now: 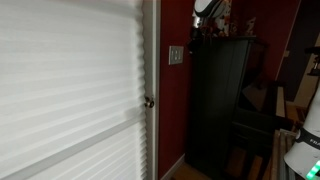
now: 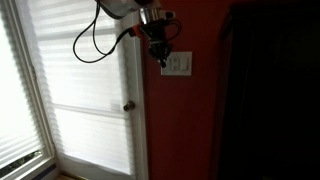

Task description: Press the middle switches.

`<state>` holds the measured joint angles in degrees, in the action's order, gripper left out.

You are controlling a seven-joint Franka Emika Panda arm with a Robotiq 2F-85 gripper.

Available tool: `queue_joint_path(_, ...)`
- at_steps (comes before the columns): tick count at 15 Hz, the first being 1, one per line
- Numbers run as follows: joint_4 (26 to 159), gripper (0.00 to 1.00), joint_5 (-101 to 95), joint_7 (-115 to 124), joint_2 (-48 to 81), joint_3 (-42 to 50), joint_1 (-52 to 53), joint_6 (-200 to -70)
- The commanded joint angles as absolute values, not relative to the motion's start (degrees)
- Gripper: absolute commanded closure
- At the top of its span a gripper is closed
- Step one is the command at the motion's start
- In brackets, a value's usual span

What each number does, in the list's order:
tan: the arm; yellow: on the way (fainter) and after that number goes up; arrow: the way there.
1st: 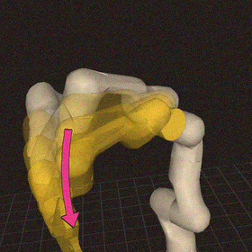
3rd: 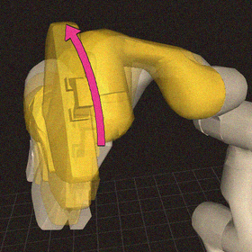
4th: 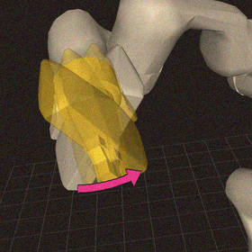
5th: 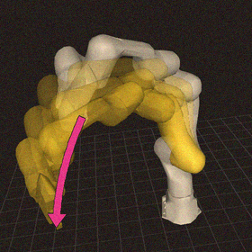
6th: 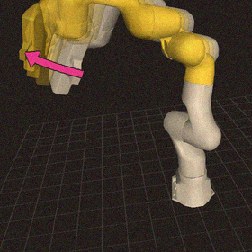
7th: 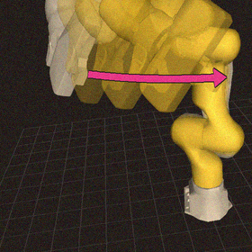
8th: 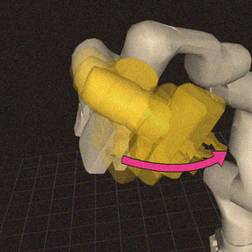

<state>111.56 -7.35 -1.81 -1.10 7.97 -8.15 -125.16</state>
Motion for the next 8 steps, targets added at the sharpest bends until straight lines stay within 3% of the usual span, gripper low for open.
queue_joint_path(1,117.8,0.69,-6.8,-2.4,-11.7,8.4,-8.4,-123.0)
queue_joint_path(8,125.4,0.20,-6.6,-3.2,-27.3,10.6,-9.7,-129.6)
